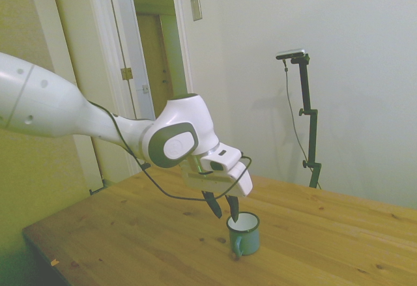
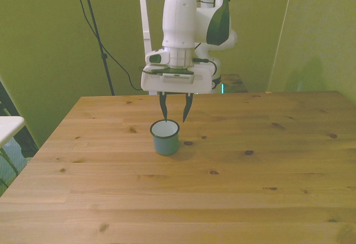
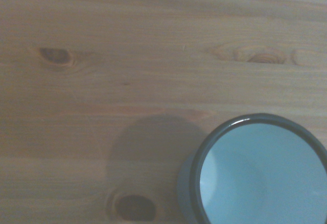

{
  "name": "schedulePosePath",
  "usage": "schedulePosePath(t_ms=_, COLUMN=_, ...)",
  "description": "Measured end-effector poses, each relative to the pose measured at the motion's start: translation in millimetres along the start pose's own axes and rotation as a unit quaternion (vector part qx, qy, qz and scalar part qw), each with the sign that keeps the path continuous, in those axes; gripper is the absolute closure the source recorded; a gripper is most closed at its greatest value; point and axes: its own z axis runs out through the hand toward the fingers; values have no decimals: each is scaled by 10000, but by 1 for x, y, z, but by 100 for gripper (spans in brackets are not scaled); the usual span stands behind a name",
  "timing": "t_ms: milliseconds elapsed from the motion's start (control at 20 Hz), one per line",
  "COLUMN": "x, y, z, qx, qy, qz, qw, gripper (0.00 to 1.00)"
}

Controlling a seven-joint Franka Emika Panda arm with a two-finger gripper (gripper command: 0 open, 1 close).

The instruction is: Flip the mug upright

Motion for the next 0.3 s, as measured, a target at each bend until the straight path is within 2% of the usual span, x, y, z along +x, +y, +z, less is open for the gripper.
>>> schedulePosePath(t_ms=150, x=-39, y=-4, z=-29, qx=144, qy=190, qz=-175, qw=9996, gripper=0)
schedulePosePath(t_ms=300, x=-85, y=-12, z=-40, qx=196, qy=265, qz=-338, qw=9989, gripper=0)
